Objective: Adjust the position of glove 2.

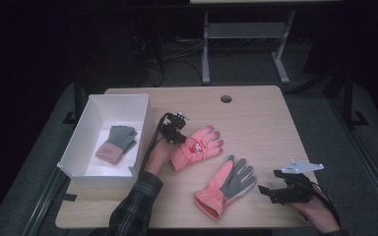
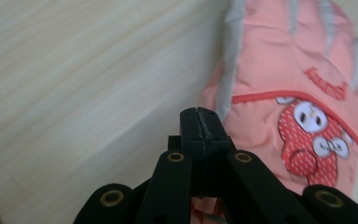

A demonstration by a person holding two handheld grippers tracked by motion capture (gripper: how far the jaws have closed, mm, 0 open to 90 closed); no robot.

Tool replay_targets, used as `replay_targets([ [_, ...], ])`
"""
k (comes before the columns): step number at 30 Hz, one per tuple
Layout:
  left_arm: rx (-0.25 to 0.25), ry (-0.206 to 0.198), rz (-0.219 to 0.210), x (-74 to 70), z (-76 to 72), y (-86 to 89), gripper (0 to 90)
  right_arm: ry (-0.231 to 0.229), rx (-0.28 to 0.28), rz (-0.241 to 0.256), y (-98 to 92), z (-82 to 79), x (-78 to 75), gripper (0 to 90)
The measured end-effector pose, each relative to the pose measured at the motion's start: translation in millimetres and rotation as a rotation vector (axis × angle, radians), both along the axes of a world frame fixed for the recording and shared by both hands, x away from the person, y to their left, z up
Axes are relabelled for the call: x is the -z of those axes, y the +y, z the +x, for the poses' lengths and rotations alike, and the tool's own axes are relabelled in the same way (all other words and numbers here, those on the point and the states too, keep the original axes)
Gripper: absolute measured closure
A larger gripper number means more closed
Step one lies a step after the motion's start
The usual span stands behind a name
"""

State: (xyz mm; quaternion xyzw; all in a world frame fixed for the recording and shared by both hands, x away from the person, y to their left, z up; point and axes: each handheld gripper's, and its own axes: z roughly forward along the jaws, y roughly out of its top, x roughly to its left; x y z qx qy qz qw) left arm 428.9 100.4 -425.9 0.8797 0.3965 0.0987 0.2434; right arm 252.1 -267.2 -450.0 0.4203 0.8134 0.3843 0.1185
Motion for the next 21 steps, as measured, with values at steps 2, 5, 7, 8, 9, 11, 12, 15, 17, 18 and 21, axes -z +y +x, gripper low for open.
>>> replay_targets([
  [2,0.013,0.008,-0.01,-1.8,-7.4,1.3,89.9,0.002,0.0,0.003,1.3,0.1,0.5,13.9],
  [5,0.021,-0.005,-0.029,-1.2,-16.5,1.6,89.9,0.005,-0.006,-0.004,1.8,-0.1,0.7,13.9],
  [7,0.033,0.005,-0.04,-0.6,-23.0,1.1,89.9,0.006,-0.005,-0.004,1.8,0.0,0.8,13.9],
  [8,0.039,0.008,-0.042,-0.5,-26.1,1.0,89.9,0.007,-0.004,-0.004,1.6,0.3,0.9,13.9],
  [9,0.042,0.011,-0.041,-0.2,-29.6,0.7,89.9,0.01,-0.001,-0.002,1.7,0.7,1.1,13.9],
  [11,0.055,0.023,-0.043,0.2,-36.0,1.2,89.9,0.008,-0.002,-0.004,1.3,1.1,1.4,13.9],
  [12,0.067,0.033,-0.045,0.3,-38.7,1.9,89.9,0.009,-0.002,-0.002,1.4,1.0,1.3,13.9],
  [15,0.1,0.037,-0.039,-0.6,-44.5,4.2,89.8,0.009,-0.002,-0.004,1.6,0.8,1.4,13.9],
  [17,0.091,0.015,-0.045,-3.6,-45.1,8.1,84.9,0.008,-0.003,-0.007,1.2,1.1,1.8,13.9],
  [18,0.08,0.004,-0.06,-5.9,-44.8,10.8,80.5,0.008,-0.002,-0.007,1.2,1.2,2.1,13.9],
  [21,0.063,-0.026,-0.136,-10.8,-46.7,12.9,72.9,0.01,0.0,-0.012,0.8,1.6,2.9,13.9],
])
